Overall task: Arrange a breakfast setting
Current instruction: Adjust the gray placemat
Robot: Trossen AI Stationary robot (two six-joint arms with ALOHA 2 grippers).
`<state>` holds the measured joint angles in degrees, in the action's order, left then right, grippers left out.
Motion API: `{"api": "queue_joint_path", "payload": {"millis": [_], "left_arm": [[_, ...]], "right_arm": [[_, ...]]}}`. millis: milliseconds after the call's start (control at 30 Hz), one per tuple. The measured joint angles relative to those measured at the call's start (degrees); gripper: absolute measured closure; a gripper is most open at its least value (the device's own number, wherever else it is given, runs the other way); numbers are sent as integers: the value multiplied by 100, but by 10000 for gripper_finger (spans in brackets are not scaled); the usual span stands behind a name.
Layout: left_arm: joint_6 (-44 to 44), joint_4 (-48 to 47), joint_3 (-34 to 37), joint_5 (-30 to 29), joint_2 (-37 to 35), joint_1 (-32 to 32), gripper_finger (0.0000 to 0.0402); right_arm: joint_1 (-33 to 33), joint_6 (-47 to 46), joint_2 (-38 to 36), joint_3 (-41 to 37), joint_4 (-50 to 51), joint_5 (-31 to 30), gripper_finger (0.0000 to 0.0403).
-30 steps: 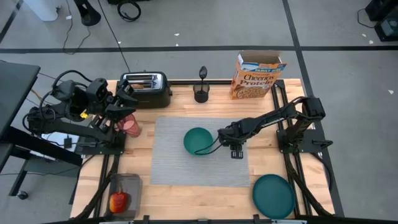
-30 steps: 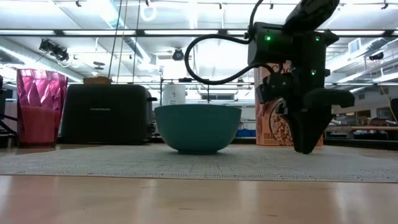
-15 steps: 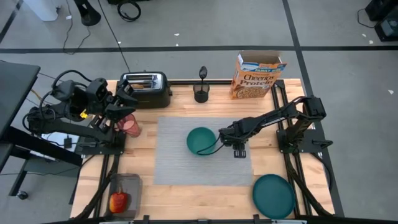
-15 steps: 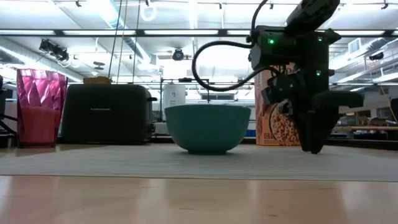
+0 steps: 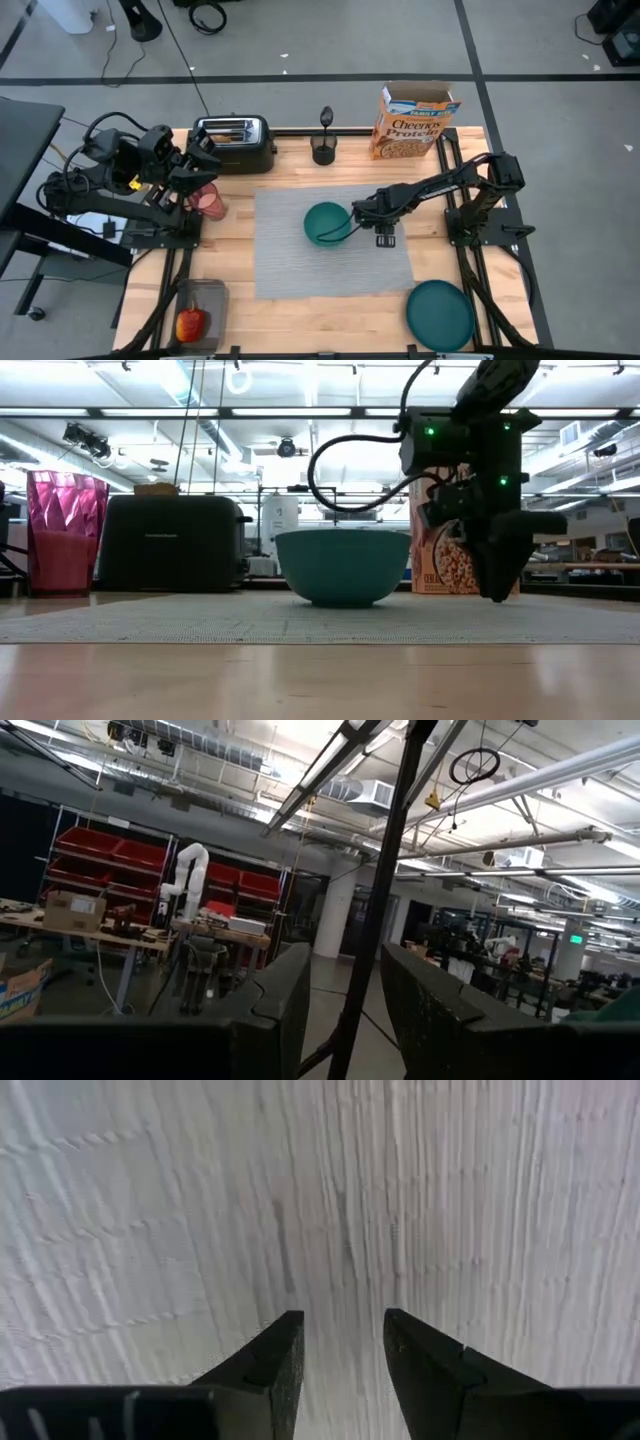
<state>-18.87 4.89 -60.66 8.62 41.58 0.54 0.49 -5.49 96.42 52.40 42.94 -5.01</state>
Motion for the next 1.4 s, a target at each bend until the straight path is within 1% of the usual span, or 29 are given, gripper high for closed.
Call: {"api": "queue_joint_path", "payload": {"millis": [133,267,433,667,733,933,1100,1300,1400], "left_arm": [[0,0,0,0,0,2,269],[0,0,0,0,0,2,269],[-2,-1,0,2,0,2,269],[-2,-1,0,2,0,2,269],[-4,0,0,2,0,4,269],[-123,29,-1,4,2,7,269],[-147,63,-2,2,2,7,269],[-151,66,-2,2,0,7,269],[-151,74,-2,2,2,7,269]], "right_arm": [[128,-122,1,0,-158,309,258],[345,-345,4,-50,-521,315,258],[544,-692,4,-131,-718,319,258],[650,-1093,9,-131,-1131,360,258],[652,-1275,92,-129,-1369,370,258],[654,-1629,300,-94,-1634,366,258],[639,-1875,212,-94,-1845,385,258],[573,-2052,-8,-87,-1886,767,258],[516,-1802,-291,-73,-1605,583,258]]}}
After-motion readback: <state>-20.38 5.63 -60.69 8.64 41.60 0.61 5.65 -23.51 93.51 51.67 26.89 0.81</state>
